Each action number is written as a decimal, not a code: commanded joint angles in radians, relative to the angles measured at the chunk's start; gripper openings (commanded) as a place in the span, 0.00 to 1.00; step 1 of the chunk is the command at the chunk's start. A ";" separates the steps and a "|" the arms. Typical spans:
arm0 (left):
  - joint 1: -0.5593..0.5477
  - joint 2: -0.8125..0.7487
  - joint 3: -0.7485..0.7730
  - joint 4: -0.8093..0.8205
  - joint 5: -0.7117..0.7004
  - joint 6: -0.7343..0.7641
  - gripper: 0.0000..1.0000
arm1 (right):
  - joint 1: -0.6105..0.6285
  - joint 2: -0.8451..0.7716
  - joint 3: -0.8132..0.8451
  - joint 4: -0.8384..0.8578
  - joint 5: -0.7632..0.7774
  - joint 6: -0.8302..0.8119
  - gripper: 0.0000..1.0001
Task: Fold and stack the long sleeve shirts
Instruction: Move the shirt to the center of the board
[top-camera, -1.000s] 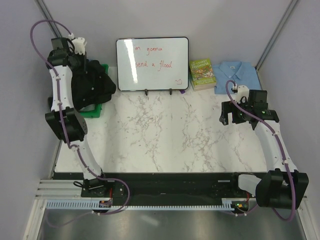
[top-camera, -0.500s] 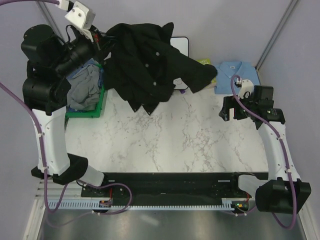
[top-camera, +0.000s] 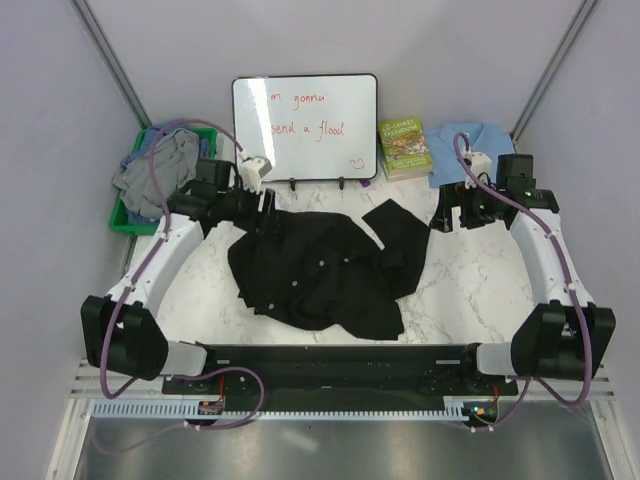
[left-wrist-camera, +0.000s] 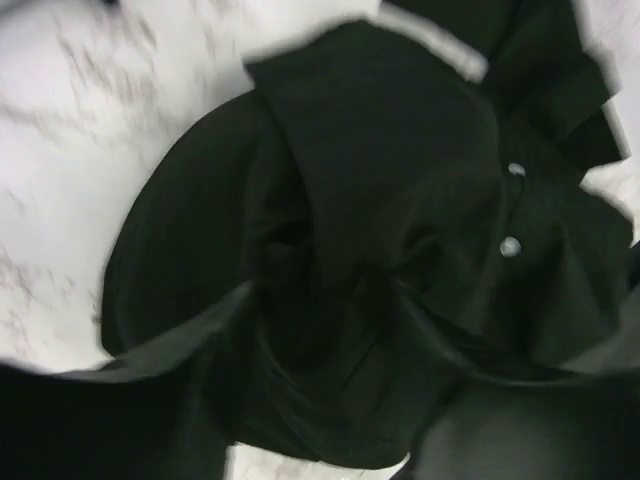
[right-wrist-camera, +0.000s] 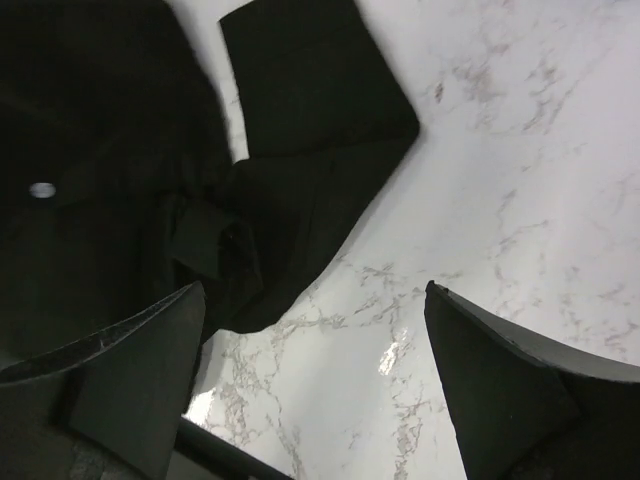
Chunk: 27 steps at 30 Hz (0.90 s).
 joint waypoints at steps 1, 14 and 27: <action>0.183 0.027 -0.100 -0.023 0.145 0.140 0.82 | 0.000 0.119 0.067 -0.064 -0.123 -0.064 0.98; -0.385 0.117 0.033 -0.166 -0.044 0.565 0.91 | 0.018 0.342 0.037 -0.102 -0.186 -0.030 0.98; -0.174 0.144 0.167 -0.176 -0.021 0.232 0.89 | 0.263 0.353 0.116 0.066 -0.166 -0.079 0.97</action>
